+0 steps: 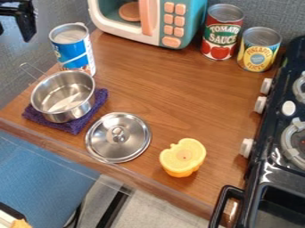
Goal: Move the can to the right side of the table
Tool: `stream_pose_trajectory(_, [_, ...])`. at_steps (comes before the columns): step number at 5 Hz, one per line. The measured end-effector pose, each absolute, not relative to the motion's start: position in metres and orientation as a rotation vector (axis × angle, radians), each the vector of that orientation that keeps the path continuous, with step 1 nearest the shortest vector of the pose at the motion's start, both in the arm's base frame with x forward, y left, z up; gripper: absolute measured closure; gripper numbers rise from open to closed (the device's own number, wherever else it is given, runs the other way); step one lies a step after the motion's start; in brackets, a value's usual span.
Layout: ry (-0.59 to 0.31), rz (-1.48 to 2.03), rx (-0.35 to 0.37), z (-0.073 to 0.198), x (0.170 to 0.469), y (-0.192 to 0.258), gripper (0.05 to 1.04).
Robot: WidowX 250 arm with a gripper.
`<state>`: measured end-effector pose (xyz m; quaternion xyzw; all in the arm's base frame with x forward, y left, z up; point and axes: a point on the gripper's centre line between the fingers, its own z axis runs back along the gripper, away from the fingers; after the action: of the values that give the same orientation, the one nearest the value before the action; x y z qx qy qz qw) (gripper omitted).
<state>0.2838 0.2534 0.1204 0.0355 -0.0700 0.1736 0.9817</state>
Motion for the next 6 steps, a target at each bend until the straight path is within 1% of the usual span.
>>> stream_pose_trajectory(1, [-0.131, 0.381, 0.065, 0.111, 0.302, 0.277, 0.083])
stream_pose_trajectory(2, [-0.103, 0.372, 0.08, 0.1, 0.311, 0.293, 0.083])
stream_pose_trajectory(3, [-0.058, 0.348, 0.09, 0.081, 0.314, 0.301, 0.083])
stream_pose_trajectory(4, [-0.053, 0.309, 0.104, 0.079, 0.319, 0.297, 0.083])
stream_pose_trajectory(5, [-0.051, 0.262, 0.11, 0.069, 0.331, 0.28, 0.083])
stream_pose_trajectory(6, [-0.061, 0.216, 0.131, 0.066, 0.346, 0.265, 0.083])
